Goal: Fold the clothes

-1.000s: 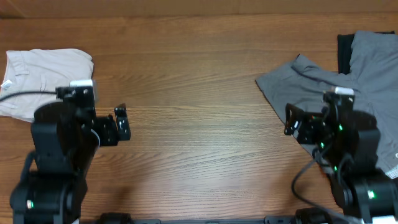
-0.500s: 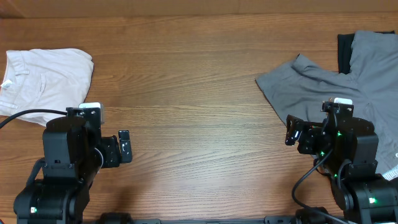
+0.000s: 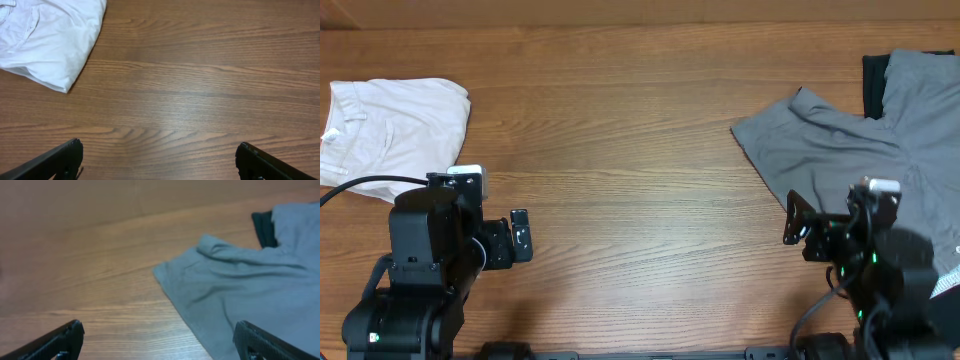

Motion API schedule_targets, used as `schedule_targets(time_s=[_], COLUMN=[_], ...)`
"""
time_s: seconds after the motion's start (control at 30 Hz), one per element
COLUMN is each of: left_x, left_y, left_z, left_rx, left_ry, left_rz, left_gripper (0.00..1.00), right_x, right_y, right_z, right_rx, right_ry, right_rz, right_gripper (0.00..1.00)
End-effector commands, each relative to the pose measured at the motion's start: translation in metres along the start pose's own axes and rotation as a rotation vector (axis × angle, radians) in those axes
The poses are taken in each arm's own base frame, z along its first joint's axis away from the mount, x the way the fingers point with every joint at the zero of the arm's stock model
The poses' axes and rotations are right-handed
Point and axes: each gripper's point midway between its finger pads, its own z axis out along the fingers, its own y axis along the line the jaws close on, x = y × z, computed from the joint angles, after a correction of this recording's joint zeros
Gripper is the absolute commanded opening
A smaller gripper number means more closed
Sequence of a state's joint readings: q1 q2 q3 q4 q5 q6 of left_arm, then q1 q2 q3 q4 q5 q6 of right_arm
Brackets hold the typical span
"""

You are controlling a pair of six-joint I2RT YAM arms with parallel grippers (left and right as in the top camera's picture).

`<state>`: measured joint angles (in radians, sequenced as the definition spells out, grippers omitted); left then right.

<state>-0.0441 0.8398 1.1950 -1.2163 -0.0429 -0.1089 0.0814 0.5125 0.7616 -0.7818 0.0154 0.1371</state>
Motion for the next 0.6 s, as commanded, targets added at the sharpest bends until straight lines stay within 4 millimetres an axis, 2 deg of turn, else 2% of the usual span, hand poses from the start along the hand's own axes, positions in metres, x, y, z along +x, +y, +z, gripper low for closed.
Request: schedule_targets(time_s=[0.0,0.13,0.3,0.43,0.57], left_x=[0.001,0.001,0.001,0.001,0.001], left_y=[0.004,0.004,0.004,0.004,0.004], left_z=[0.0,0.0,0.0,0.0,0.0], left_rx=[-0.019,-0.019,-0.019,-0.019,-0.019], left_ry=[0.0,0.0,0.0,0.0,0.0], left_rz=[-0.014,-0.014,-0.014,-0.013,-0.014], left_gripper=[1.0,1.0,1.0,1.0,1.0], right_x=[0.027,0.039,0.04,0.041,0.052], right_y=[-0.008,-0.006,-0.005,-0.008,-0.018], right_z=[0.006,0.015,0.022,0.038,0.046], right_rx=[-0.012,-0.066,-0.109,-0.12,-0.074], right_ry=[-0.116,-0.25,-0.415,-0.536,-0.486], right_rz=[-0.012,-0.017,-0.022,-0.023,-0.011], right_gripper=[1.0,1.0,1.0,1.0,1.0])
